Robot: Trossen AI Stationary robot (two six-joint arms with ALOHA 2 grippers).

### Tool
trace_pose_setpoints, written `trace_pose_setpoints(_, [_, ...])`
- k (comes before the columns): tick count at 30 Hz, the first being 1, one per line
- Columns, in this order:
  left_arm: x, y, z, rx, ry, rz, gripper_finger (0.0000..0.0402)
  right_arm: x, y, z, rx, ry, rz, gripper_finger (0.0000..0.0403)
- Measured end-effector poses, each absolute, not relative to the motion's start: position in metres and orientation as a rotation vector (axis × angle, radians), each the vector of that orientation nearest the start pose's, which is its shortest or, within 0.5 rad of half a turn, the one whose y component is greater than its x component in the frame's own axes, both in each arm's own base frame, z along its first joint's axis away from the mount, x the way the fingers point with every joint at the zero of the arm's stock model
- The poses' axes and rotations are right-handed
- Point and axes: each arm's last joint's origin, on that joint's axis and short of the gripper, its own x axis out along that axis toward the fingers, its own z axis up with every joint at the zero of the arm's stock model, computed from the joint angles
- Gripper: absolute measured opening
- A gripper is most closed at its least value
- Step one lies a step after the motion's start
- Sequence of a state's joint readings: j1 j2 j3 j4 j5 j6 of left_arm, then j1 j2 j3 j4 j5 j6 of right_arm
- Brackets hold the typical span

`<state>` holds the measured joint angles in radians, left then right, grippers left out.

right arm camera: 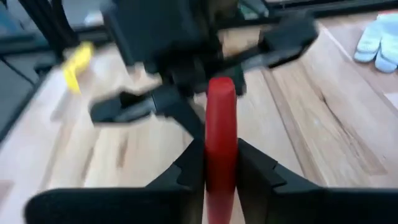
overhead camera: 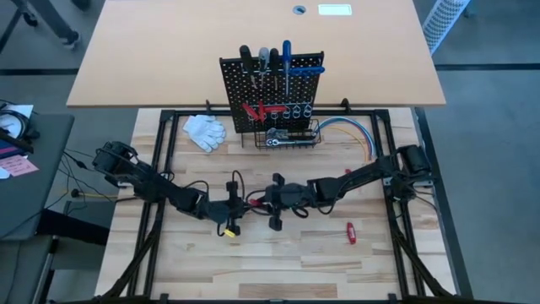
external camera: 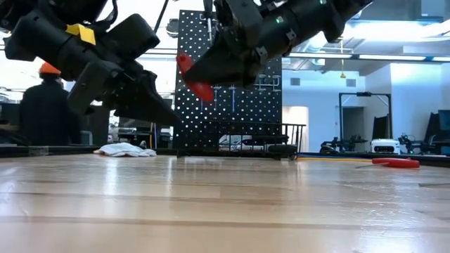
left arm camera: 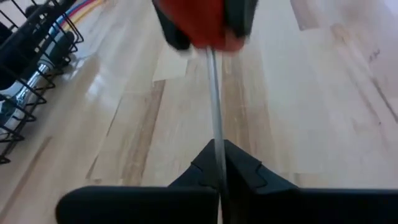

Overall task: Hang tools onto peg board
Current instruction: Hang the red allen wrench on the pegboard

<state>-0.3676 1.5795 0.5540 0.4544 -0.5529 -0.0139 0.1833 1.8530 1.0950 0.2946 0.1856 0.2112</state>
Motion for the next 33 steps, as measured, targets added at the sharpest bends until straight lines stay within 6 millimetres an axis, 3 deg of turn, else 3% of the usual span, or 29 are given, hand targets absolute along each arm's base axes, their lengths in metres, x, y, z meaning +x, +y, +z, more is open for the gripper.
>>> trace_pose_setpoints(9, [0.245,-0.078,0.14,0.145,0.372,0.194,0.0,0.387,0.064,0.179,0.106,0.488,-0.056,0.0181])
trace_pose_setpoints(14, [0.229,-0.071,0.147,0.096,0.275,0.216,0.0,0.387,0.063,0.178,0.106,0.491,-0.061,0.0211])
trace_pose_setpoints(19, [0.213,-0.065,0.153,0.053,0.178,0.253,0.0,0.388,0.065,0.181,0.061,0.448,-0.11,0.0213])
trace_pose_setpoints(25, [0.201,-0.07,0.158,0.063,0.056,0.208,0.0,0.405,0.069,0.169,0.065,0.259,-0.095,0.02])
trace_pose_setpoints(33, [0.198,-0.079,0.162,0.105,0.023,0.168,0.0,0.406,0.078,0.178,0.039,0.132,-0.143,0.0142])
